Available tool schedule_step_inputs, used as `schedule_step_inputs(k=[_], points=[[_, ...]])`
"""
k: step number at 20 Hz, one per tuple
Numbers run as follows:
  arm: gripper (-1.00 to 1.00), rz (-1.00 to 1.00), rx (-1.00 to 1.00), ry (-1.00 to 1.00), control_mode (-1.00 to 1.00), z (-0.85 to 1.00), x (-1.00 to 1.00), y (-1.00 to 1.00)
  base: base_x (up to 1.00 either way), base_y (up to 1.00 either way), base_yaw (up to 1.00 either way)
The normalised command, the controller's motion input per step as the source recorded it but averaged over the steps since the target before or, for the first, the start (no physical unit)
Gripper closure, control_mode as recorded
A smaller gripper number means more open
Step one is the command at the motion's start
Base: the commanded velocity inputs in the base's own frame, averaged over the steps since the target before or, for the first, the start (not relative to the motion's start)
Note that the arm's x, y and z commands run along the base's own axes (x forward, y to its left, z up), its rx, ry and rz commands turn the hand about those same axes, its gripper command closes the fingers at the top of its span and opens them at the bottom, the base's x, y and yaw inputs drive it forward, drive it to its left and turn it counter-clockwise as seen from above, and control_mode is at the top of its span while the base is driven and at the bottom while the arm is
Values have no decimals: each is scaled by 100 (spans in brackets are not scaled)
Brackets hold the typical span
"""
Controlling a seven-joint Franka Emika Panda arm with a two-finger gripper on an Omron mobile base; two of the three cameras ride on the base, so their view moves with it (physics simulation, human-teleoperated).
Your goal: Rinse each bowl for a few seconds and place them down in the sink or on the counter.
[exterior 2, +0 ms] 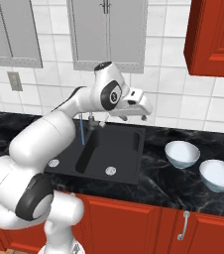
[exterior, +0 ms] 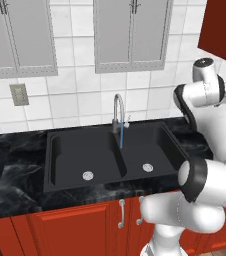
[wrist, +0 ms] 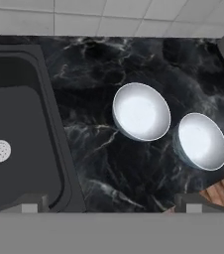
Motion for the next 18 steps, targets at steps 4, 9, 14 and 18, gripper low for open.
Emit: schedule_step_inputs(k=[4,9,14,18], points=[[-100,6,0,7,-100,-25,0,-18,0,0,0],[-100,4,0,8,-100,-26,0,-21,0,0,0],[-100,4,0,6,-100,-27,-1,-27,0,0,0],[-100,6,0,3,-100,-25,2,-13,0,0,0]])
